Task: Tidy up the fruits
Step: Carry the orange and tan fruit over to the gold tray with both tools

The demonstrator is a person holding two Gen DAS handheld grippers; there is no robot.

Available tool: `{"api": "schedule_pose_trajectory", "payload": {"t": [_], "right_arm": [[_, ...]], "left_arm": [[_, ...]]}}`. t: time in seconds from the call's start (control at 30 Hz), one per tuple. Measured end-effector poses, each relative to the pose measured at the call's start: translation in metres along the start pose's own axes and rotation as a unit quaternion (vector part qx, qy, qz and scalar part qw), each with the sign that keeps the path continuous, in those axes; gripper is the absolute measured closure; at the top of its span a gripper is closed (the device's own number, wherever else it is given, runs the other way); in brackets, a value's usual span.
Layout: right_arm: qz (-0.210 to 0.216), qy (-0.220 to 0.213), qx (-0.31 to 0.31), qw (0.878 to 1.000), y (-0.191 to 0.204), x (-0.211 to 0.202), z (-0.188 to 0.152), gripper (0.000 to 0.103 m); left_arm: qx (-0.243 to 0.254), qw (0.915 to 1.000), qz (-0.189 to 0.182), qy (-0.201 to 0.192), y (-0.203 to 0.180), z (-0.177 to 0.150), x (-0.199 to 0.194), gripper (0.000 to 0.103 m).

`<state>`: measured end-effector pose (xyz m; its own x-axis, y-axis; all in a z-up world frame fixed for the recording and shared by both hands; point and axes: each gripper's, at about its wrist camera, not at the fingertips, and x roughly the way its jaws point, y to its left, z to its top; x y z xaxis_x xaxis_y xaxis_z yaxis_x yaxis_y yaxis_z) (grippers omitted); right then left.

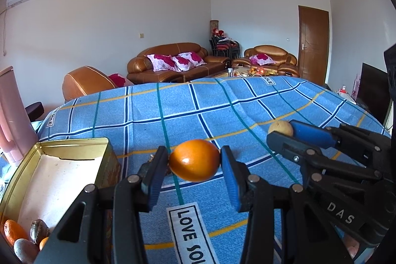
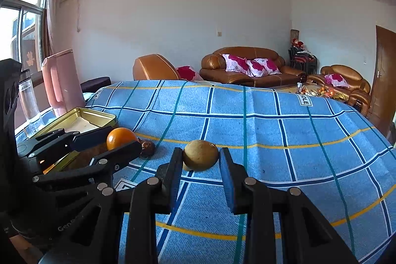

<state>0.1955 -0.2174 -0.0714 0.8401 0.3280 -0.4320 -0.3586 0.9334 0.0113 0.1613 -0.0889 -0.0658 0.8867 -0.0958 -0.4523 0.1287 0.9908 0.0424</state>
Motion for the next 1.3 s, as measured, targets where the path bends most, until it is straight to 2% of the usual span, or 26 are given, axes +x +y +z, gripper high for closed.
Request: {"api": "schedule_pose_trajectory", "payload": {"t": [0.6, 1.3], "right_arm": [[-0.004, -0.045, -0.015, 0.999, 0.005, -0.020, -0.003, 0.071], [-0.008, -0.065, -0.019, 0.998, 0.009, -0.031, -0.006, 0.071]], "left_arm": [[-0.012, 0.9992, 0.008, -0.036, 0.004, -0.002, -0.015, 0.057], [-0.017, 0.9980, 0.013, -0.059, 0.006, -0.004, -0.026, 0.057]]}}
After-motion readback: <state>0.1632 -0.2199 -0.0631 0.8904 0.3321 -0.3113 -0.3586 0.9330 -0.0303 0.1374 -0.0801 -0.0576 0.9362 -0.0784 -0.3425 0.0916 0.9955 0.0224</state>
